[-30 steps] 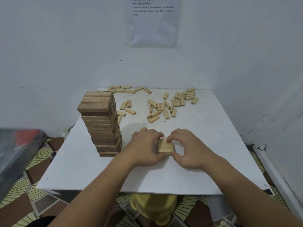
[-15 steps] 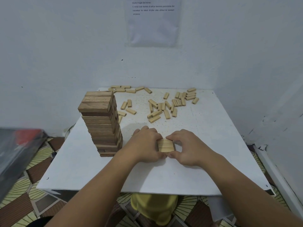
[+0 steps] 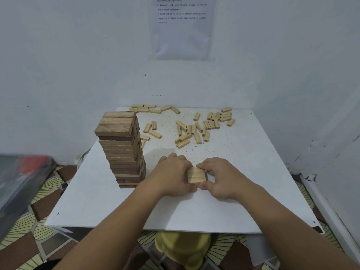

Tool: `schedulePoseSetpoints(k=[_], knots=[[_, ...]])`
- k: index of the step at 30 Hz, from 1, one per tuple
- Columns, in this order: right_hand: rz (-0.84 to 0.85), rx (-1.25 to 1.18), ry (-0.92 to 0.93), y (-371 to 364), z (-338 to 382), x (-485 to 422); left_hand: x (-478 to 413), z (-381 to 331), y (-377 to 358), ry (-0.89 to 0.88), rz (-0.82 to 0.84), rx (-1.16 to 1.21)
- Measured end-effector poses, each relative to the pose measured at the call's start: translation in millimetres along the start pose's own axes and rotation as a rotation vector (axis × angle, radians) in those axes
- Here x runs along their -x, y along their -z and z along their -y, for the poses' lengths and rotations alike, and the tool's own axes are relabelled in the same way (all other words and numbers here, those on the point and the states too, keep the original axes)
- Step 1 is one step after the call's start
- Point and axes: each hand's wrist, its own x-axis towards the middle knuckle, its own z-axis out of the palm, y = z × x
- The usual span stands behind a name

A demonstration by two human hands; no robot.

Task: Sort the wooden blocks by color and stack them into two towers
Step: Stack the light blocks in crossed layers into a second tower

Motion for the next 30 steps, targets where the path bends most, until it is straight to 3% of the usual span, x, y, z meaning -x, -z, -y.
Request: schedulePoseSetpoints(k=[30], knots=[[0.025, -0.033, -0.082, -6.6, 5.7, 5.7, 4.2, -2.9, 1.2, 0.116, 0.059, 0.241]])
